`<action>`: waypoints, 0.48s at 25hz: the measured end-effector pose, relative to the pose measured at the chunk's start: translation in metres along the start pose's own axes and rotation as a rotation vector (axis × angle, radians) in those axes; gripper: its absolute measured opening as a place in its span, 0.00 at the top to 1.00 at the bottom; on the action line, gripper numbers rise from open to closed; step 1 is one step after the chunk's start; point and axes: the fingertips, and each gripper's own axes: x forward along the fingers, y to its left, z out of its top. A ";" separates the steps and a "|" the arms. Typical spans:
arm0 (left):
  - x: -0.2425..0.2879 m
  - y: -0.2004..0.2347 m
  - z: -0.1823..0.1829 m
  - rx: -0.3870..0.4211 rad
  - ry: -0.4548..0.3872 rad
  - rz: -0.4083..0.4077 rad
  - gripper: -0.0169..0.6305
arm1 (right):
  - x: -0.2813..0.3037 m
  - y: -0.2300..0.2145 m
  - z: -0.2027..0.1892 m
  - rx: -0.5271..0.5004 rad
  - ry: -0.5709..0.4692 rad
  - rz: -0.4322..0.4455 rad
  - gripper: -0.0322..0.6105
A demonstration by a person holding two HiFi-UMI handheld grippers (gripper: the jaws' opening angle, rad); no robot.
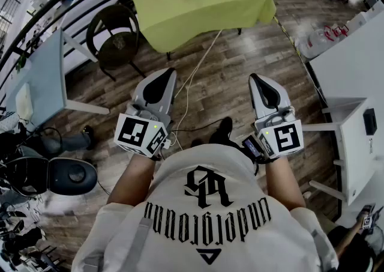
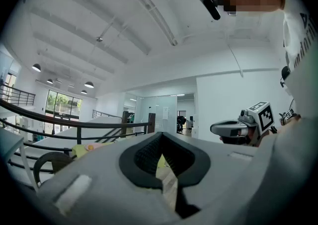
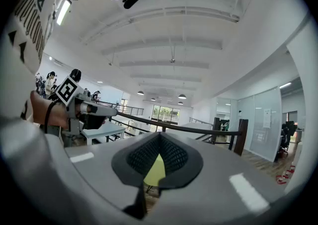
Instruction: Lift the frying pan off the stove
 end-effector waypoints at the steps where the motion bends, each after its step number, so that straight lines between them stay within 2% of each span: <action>1: 0.002 0.000 0.000 0.000 0.001 0.000 0.96 | 0.000 -0.001 0.000 -0.001 0.000 0.001 0.95; 12: 0.042 -0.006 -0.019 -0.018 0.034 -0.012 0.96 | 0.007 -0.038 -0.023 0.024 0.028 0.002 0.95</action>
